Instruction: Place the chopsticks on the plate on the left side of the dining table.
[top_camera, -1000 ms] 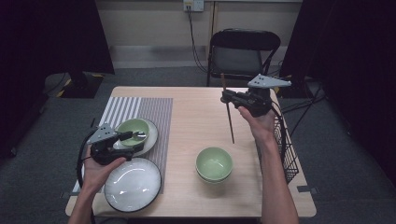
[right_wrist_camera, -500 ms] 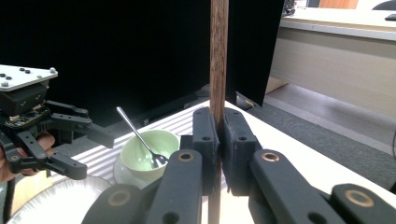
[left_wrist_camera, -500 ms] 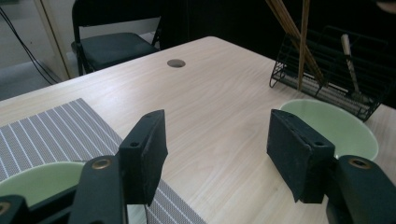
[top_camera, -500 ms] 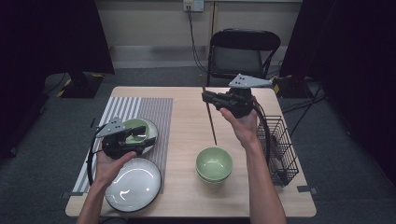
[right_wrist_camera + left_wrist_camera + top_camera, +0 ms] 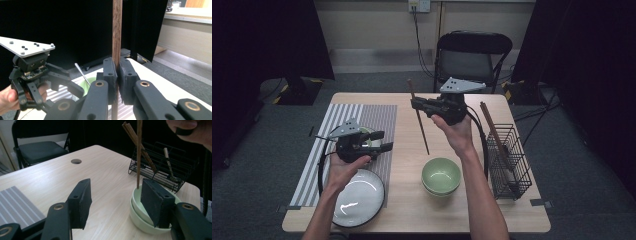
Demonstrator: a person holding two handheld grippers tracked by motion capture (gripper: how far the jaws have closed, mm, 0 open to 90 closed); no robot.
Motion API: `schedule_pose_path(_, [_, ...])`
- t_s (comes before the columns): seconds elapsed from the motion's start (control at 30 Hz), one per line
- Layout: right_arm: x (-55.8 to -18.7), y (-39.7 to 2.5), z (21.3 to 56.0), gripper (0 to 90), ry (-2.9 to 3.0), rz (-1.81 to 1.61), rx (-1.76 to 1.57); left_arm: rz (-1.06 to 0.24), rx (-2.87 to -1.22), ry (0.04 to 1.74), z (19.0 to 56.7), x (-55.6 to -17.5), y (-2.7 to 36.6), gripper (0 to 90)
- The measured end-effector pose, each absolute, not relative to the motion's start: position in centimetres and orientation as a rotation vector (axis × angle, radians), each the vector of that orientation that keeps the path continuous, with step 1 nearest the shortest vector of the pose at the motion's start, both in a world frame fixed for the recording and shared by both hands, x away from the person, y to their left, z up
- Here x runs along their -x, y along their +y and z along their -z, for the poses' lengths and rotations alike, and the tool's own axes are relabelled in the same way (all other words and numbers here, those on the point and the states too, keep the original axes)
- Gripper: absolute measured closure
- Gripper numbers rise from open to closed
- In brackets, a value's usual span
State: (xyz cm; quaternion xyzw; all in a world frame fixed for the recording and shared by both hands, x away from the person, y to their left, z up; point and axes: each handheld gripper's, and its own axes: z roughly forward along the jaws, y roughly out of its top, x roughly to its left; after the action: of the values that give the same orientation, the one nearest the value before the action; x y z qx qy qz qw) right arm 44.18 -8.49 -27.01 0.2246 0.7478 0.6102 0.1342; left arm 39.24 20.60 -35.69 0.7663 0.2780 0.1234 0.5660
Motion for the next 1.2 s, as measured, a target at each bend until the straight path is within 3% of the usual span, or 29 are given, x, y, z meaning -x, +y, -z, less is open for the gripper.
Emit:
schedule_pose_path(0.27, [-44.1,-7.1,26.7,85.4,2.184,-1.784,-0.636,-0.302,-1.789,0.594,35.2,-39.4,18.7,49.3])
schedule_pose_path(0.63, [-43.6,-5.5,26.9,85.4,2.203,-1.815,-0.601,-0.211,-1.743,0.546,35.3,-40.4,16.7,49.6])
schedule_pose_path(0.8, [-43.3,-5.3,26.7,85.4,2.198,-1.842,-0.585,-0.218,-1.758,0.541,35.7,-40.8,16.4,60.4])
schedule_pose_path(0.83, [-43.2,-5.3,26.7,85.4,2.199,-1.846,-0.579,-0.216,-1.759,0.546,35.8,-40.9,16.3,67.2])
schedule_pose_path(0.93, [-43.0,-5.0,26.7,85.3,2.203,-1.854,-0.572,-0.229,-1.779,0.544,36.2,-41.1,16.3,74.2])
schedule_pose_path(1.2, [-43.1,-5.0,27.0,85.3,2.202,-1.875,-0.584,-0.2,-1.756,0.578,37.1,-41.2,18.1,81.5])
